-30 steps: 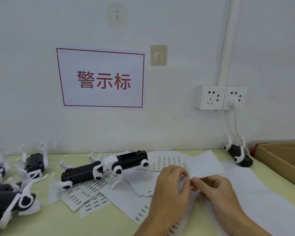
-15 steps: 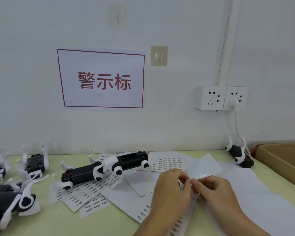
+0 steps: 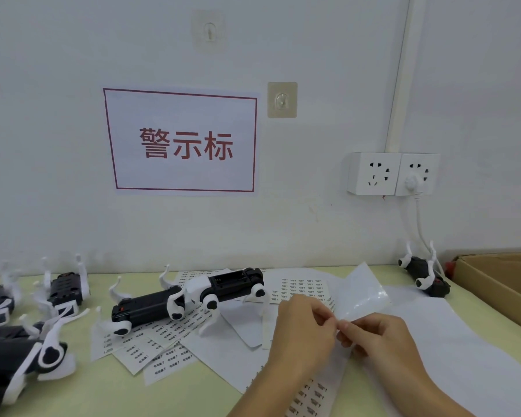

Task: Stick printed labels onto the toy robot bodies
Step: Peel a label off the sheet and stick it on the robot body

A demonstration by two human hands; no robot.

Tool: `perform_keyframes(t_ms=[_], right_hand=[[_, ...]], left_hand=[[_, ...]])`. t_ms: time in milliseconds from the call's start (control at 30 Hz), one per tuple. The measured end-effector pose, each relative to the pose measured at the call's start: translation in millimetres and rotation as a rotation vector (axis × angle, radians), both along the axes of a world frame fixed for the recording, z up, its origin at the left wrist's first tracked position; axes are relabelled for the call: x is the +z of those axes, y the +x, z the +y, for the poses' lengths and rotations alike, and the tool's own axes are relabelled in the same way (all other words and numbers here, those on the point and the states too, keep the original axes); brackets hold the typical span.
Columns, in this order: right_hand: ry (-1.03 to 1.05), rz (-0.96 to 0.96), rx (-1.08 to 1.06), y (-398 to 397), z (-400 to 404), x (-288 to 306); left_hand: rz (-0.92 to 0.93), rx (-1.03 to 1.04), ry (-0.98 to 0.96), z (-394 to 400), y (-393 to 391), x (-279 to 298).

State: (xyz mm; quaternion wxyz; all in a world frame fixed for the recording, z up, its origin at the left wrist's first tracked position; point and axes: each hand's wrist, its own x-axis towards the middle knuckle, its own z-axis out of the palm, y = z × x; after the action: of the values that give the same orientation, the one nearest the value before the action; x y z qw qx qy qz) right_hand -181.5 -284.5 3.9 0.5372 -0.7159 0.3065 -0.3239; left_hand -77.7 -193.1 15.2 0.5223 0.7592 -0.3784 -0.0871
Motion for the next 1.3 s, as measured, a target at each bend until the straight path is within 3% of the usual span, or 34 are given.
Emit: perform_keyframes(t_ms=[133, 267, 1300], right_hand=[[0.099, -0.006, -0.002, -0.9, 0.3, 0.4], [0.052, 0.031, -0.012, -0.3, 2.4, -0.5], [0.004, 0.031, -0.009, 1.8, 2.7, -1.9]], left_hand=[[0.083, -0.020, -0.102, 1.2, -6.2, -10.0], [0.081, -0.018, -0.149, 0.7, -9.0, -20.0], [0.076, -0.023, -0.169, -1.0, -1.1, -25.0]])
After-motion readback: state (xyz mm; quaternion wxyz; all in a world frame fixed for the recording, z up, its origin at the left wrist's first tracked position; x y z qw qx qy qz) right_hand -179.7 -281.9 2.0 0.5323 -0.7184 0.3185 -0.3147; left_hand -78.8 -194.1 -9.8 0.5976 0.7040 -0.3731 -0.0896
